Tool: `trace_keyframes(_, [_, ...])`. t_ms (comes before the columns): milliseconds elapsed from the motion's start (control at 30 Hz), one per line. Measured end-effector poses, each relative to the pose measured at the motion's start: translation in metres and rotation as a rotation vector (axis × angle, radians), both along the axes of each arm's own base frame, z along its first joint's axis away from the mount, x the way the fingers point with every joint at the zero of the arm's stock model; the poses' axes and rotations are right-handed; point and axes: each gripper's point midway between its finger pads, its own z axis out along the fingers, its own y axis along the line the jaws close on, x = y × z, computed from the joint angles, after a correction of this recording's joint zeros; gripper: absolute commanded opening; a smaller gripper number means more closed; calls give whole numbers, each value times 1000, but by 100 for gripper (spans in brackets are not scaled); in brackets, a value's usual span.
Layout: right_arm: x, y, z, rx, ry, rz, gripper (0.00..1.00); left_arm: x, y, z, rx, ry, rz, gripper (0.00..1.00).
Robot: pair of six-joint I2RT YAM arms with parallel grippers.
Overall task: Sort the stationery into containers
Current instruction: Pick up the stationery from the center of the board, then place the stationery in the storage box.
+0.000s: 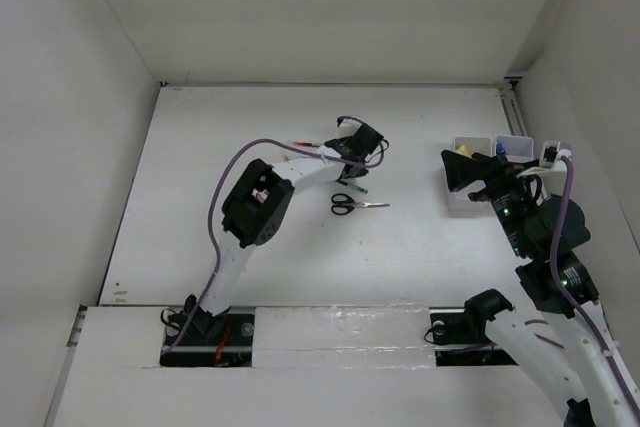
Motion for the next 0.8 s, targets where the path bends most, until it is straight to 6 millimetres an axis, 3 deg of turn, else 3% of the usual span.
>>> trace_keyframes(100, [2,-2,-3,13,15,-15,100,-27,24,4,28,-1,-55,0])
trace_keyframes(167, [2,-4,-2,29,16,-29,100,-36,28,15,32,-31,-97,0])
trace_keyframes(333, [8,-4,-4,50,28,-44,100,-55,12,66,-29,-191,-224,0])
trace_keyframes(500, [35,14,-21,33,85,-4,100,-66,-6,125,-133,-341,-318,0])
trace_keyframes(633, [56,26,-46,17,150,48,99,-90,-7,146,-165,-418,-412,0])
trace_keyframes(800, [69,33,-62,38,183,102,97,-131,-28,172,-230,-487,-559,0])
